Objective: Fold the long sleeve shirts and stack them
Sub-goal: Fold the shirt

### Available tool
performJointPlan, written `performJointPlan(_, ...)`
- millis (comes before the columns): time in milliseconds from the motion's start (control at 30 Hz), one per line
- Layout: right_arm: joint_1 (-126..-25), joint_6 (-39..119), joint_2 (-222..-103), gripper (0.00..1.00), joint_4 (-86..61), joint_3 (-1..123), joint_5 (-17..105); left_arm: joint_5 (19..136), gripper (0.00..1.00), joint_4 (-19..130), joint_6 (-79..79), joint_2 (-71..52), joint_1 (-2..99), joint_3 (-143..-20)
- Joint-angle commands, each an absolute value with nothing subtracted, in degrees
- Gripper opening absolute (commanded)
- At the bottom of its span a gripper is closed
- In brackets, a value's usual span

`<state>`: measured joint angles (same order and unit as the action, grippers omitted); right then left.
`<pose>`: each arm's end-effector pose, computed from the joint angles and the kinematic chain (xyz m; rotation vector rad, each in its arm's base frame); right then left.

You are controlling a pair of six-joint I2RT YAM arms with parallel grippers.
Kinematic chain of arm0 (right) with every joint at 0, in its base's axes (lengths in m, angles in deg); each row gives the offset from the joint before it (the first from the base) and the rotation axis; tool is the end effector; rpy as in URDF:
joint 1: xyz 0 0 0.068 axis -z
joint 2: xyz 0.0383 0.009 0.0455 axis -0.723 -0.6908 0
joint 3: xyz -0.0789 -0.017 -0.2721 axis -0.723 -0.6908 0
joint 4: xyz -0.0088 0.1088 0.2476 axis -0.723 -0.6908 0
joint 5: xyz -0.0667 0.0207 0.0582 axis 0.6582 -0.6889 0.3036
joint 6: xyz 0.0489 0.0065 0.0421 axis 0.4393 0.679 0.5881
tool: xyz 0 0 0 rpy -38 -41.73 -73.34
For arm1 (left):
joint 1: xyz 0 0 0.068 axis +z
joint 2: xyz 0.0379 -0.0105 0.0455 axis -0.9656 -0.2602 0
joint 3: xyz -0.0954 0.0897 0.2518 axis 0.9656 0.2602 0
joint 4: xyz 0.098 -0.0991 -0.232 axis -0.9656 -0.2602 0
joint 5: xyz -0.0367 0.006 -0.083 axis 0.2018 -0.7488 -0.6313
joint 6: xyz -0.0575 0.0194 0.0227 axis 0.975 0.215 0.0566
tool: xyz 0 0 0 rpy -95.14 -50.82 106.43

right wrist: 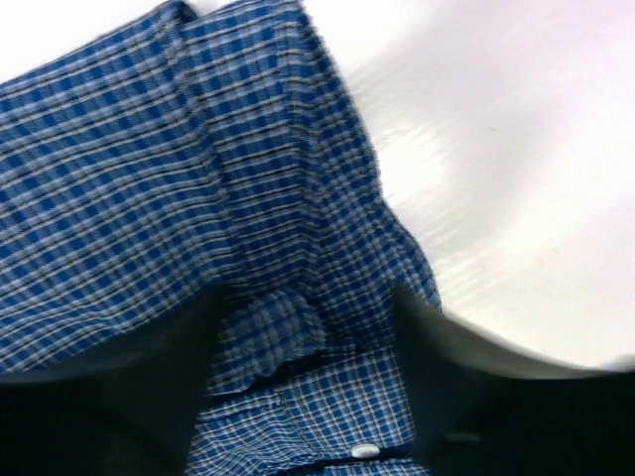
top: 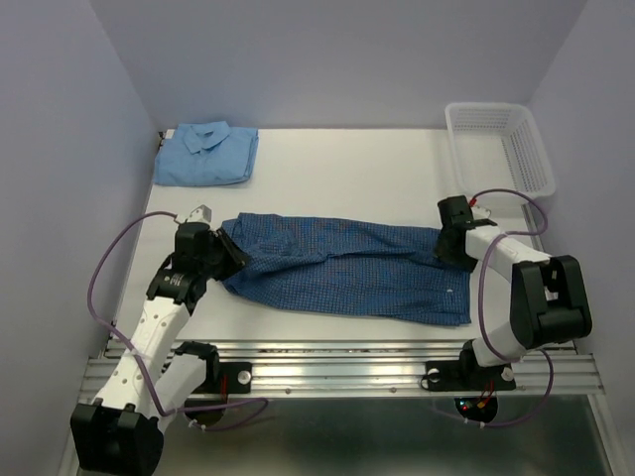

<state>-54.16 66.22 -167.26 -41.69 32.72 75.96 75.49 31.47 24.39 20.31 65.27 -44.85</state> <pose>0.2812 0.0179 0.1630 0.6728 2.5419 -0.3519 0.1897 -0.0414 0.2569 -0.3969 2.1648 -0.6517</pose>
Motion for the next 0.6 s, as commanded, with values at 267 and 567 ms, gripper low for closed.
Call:
performJointPlan(267, -62.8, 52.7, -156.6, 1.00, -31.8, 39.6, 59.5, 84.2, 0.99, 29.0, 23.4, 18.3, 65.0, -58.2)
performJointPlan(567, -83.2, 36.2, -175.7, 1.00, -18.6, 57.8, 42.3, 102.2, 0.99, 32.5, 29.7, 8.5, 65.2, -61.7)
